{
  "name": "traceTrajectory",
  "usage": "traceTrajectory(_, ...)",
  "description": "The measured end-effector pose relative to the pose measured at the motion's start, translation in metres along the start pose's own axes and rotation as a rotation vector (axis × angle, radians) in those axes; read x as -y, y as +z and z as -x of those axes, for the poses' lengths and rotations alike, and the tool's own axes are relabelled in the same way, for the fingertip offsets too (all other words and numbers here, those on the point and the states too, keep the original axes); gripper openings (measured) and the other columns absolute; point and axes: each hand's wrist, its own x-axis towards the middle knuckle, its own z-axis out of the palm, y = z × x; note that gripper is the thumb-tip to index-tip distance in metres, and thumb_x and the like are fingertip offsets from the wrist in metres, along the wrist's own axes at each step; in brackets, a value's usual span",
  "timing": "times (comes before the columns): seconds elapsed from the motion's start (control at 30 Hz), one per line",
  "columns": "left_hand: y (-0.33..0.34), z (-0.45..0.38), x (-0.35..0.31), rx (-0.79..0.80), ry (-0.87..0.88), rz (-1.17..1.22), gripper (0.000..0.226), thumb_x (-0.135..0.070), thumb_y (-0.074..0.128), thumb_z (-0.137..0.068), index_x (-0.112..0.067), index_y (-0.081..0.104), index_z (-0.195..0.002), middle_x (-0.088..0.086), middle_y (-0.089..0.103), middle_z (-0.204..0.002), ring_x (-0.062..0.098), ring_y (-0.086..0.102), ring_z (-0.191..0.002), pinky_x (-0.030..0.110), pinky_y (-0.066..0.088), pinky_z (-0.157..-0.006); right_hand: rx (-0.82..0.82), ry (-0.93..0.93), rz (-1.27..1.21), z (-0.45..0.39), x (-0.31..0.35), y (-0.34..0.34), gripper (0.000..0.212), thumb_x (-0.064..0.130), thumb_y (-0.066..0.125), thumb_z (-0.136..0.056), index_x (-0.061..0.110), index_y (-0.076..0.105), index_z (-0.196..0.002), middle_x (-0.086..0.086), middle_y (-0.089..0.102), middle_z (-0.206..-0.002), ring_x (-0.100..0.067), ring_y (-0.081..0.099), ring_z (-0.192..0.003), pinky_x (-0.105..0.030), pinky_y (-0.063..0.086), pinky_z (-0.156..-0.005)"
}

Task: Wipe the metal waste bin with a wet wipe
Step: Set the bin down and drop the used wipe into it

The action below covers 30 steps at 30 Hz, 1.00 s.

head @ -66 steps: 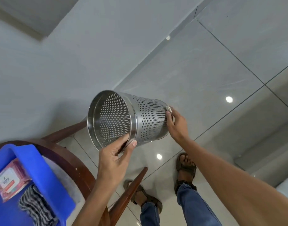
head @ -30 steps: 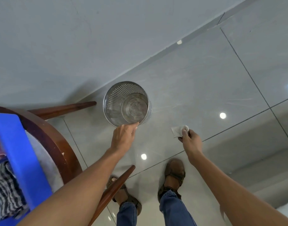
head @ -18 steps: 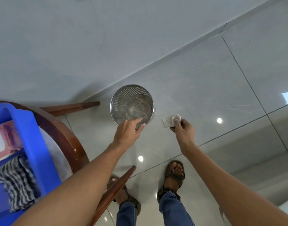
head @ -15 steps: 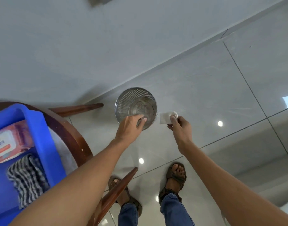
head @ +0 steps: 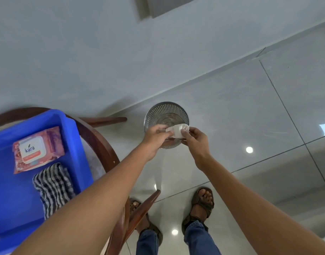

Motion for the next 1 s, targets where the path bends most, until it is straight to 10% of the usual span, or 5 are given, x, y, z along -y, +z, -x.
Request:
traceTrajectory(0.13,-0.004,0.002,0.003,-0.185,0.151,-0.165,0.045,0.005,0.085,-0.084,-0.002,0.072,-0.126,0.012,0.078,-0.110,0.018,0.073,-0.082,0.022,0.063,-0.071,-0.071,-0.018,0.064,0.008,-0.008,0.002,0.017,0.021,0.077,-0.103,0.007,0.080,-0.112,-0.012,0.083,-0.102,-0.035,0.082,-0.108,-0.023,0.068,-0.081)
traceTrajectory(0.3,0.000,0.015,0.002,-0.237,0.429,-0.412,0.030,-0.001,0.088,-0.079,-0.007,0.078,-0.106,-0.005,0.073,-0.085,0.001,0.067,-0.073,0.005,0.053,-0.064,-0.062,-0.017,0.072,0.014,-0.004,0.015,0.023,0.025,0.077,-0.104,0.006,0.084,-0.114,-0.011,0.086,-0.101,-0.030,0.085,-0.103,-0.047,0.068,-0.101)
traceTrajectory(0.5,0.004,0.025,0.007,-0.138,0.597,-0.685,0.026,-0.009,0.077,-0.094,-0.008,0.082,-0.119,0.001,0.071,-0.106,0.004,0.062,-0.081,-0.001,0.045,-0.070,0.027,-0.006,0.017,0.019,0.003,0.024,0.044,0.054,0.071,-0.102,0.014,0.089,-0.099,-0.014,0.087,-0.101,-0.032,0.084,-0.107,-0.049,0.065,-0.106)
traceTrajectory(0.73,-0.015,0.036,0.011,-0.171,0.521,-0.611,0.023,-0.005,0.072,-0.095,-0.009,0.084,-0.114,0.006,0.085,-0.112,0.012,0.075,-0.094,0.000,0.053,-0.078,-0.041,0.043,0.014,0.014,-0.004,0.020,0.029,0.024,0.074,-0.106,0.005,0.070,-0.128,-0.016,0.084,-0.116,-0.037,0.082,-0.114,-0.055,0.063,-0.108)
traceTrajectory(1.0,-0.051,0.043,0.003,-0.306,0.502,-0.586,0.018,0.001,0.068,-0.095,-0.007,0.085,-0.096,0.007,0.086,-0.100,0.015,0.072,-0.083,0.017,0.055,-0.079,-0.117,-0.067,0.346,0.002,0.012,0.040,0.052,0.037,0.080,-0.100,0.009,0.062,-0.139,-0.006,0.079,-0.123,-0.025,0.077,-0.109,-0.044,0.063,-0.102)
